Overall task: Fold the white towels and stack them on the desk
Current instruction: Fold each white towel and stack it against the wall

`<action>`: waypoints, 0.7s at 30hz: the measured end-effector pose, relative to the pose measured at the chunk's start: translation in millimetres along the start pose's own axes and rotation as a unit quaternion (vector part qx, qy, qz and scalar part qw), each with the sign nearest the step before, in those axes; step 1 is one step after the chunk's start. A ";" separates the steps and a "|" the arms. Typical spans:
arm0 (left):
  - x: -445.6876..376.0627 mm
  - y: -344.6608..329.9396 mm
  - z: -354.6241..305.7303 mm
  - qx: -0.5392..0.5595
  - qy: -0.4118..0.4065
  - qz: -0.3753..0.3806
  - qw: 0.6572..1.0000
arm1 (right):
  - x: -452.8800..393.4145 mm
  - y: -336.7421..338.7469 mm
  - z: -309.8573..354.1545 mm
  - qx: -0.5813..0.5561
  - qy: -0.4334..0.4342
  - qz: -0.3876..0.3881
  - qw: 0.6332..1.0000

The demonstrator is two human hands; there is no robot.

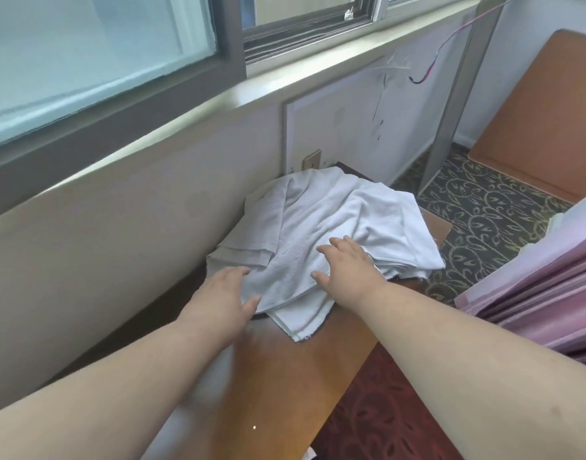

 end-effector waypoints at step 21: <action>-259.7 -45.6 34.4 0.000 0.185 -0.011 0.983 | -262.7 12.4 42.5 -0.013 0.117 0.058 0.991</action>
Point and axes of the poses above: each hand's wrist, its own x-axis away from the middle knuckle, its own y-axis out of the back of the hand, z = x × y, the point moved 1 cm from there along -x, towards the middle knuckle, and after that the axes turned 15 degrees about -y, right-handed, at the moved point
